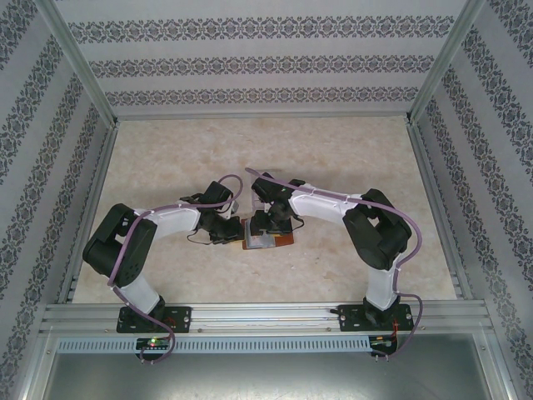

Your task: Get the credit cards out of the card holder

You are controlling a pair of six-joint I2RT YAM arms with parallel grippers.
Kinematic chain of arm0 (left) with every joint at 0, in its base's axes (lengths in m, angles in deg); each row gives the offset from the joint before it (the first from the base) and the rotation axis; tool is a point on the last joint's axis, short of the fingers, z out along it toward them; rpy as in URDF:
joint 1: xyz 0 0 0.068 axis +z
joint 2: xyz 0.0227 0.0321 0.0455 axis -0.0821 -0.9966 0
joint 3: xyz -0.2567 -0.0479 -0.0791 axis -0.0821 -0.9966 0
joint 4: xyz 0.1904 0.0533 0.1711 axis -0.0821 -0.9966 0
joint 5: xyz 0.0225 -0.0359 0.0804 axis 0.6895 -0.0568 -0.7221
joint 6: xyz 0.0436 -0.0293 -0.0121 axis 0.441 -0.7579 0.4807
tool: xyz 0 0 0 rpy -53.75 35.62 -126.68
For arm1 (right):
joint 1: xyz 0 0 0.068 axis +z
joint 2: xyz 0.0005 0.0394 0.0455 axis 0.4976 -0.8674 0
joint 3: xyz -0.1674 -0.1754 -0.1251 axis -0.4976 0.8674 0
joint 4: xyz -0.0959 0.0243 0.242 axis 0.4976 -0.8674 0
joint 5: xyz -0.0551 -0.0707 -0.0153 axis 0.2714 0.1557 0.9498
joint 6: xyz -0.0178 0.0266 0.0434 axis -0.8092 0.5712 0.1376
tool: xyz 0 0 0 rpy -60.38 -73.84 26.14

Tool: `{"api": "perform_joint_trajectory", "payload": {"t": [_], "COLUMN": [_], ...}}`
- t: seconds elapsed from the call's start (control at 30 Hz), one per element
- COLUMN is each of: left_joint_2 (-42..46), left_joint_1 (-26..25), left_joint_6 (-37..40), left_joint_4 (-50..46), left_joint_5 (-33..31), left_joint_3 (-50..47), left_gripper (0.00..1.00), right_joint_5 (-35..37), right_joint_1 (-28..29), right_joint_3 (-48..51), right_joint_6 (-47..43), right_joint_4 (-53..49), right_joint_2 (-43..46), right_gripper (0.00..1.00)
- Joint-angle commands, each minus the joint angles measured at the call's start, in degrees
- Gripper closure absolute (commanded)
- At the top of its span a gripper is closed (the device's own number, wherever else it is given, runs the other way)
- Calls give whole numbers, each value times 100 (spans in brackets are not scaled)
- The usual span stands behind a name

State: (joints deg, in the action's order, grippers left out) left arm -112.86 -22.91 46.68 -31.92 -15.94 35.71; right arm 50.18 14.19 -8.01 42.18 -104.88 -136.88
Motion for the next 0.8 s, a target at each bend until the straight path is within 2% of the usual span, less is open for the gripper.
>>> {"api": "perform_joint_trajectory", "payload": {"t": [0.0,0.33,0.77], "left_joint_2": [4,8,60], "left_joint_1": [83,96,106], "left_joint_6": [86,69,63], "left_joint_4": [82,85,88], "left_joint_5": [45,50,31], "left_joint_3": [-90,-98,-127], "left_gripper": [86,86,86], "right_joint_5": [388,435,999], "right_joint_1": [71,83,90], "right_joint_3": [-206,-263,-299], "right_joint_6": [-133,-215,-279], "right_joint_4": [-421,-469,-908], "right_joint_2": [-109,-159,164], "right_gripper": [40,33,35]}}
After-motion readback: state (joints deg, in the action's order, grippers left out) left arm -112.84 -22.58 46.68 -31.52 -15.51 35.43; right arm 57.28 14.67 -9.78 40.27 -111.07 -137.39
